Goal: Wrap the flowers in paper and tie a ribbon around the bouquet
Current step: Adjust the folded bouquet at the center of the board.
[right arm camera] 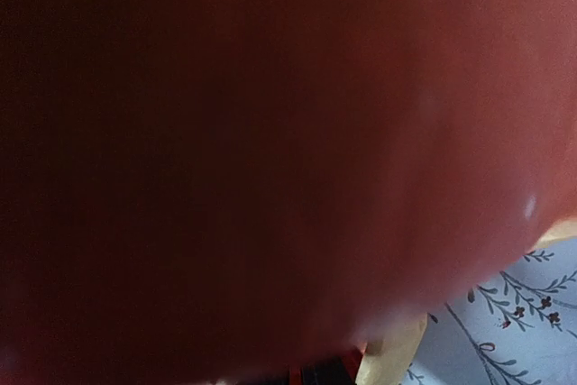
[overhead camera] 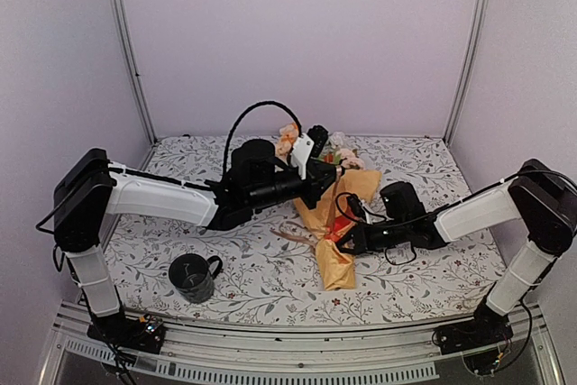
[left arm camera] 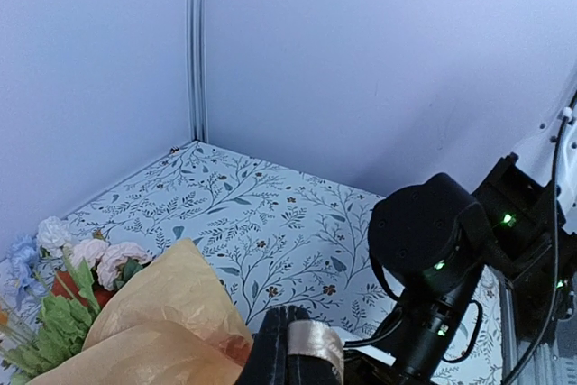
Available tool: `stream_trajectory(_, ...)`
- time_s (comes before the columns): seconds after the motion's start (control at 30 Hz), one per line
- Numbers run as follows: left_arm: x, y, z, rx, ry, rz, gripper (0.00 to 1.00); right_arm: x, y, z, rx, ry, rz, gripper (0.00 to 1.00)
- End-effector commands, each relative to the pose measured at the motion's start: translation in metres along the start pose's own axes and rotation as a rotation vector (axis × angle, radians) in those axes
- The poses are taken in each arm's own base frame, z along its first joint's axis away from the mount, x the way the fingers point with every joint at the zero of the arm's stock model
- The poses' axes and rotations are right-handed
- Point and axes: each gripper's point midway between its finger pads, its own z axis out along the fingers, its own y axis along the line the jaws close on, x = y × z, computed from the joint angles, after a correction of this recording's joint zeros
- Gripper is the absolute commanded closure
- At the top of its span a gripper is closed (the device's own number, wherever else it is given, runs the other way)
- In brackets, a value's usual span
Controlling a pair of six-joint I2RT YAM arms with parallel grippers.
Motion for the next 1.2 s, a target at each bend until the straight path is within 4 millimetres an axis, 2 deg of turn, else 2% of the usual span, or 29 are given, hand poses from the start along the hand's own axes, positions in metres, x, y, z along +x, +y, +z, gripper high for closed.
stream_trajectory(0.0,-0.033,-0.011,-0.007,0.055,-0.086,-0.001,1.0,0.023,-0.03,0.009,0.079,0.036,0.049,0.92)
stream_trajectory(0.17,-0.045,-0.026,-0.007,0.114,-0.106,0.004,1.0,0.043,-0.047,0.017,0.101,0.079,0.088,0.92)
stream_trajectory(0.27,-0.053,-0.043,-0.01,0.169,-0.12,0.013,1.0,0.048,-0.055,0.02,0.114,0.092,0.098,0.92)
stream_trajectory(0.4,-0.063,-0.062,-0.015,0.214,-0.143,0.05,1.0,0.046,-0.051,0.02,0.099,0.087,0.093,0.92)
stream_trajectory(0.5,-0.071,-0.068,-0.019,0.233,-0.159,0.054,1.0,0.04,-0.044,0.019,0.081,0.075,0.078,0.92)
stream_trajectory(0.57,-0.071,-0.07,-0.021,0.241,-0.163,0.061,1.0,0.035,-0.036,0.016,0.058,0.063,0.063,0.92)
stream_trajectory(0.63,-0.064,-0.063,-0.02,0.207,-0.153,0.066,1.0,0.026,-0.021,0.009,0.019,0.037,0.033,0.92)
stream_trajectory(0.8,-0.034,-0.049,-0.017,0.169,-0.086,0.039,1.0,-0.003,0.035,-0.027,-0.117,-0.075,-0.108,0.87)
stream_trajectory(0.93,-0.022,-0.047,-0.015,0.164,-0.056,0.037,1.0,-0.014,0.074,-0.053,-0.217,-0.127,-0.216,0.82)
stream_trajectory(1.17,-0.019,-0.041,-0.011,0.14,-0.04,0.043,1.0,-0.027,0.099,-0.08,-0.221,-0.194,-0.339,0.55)
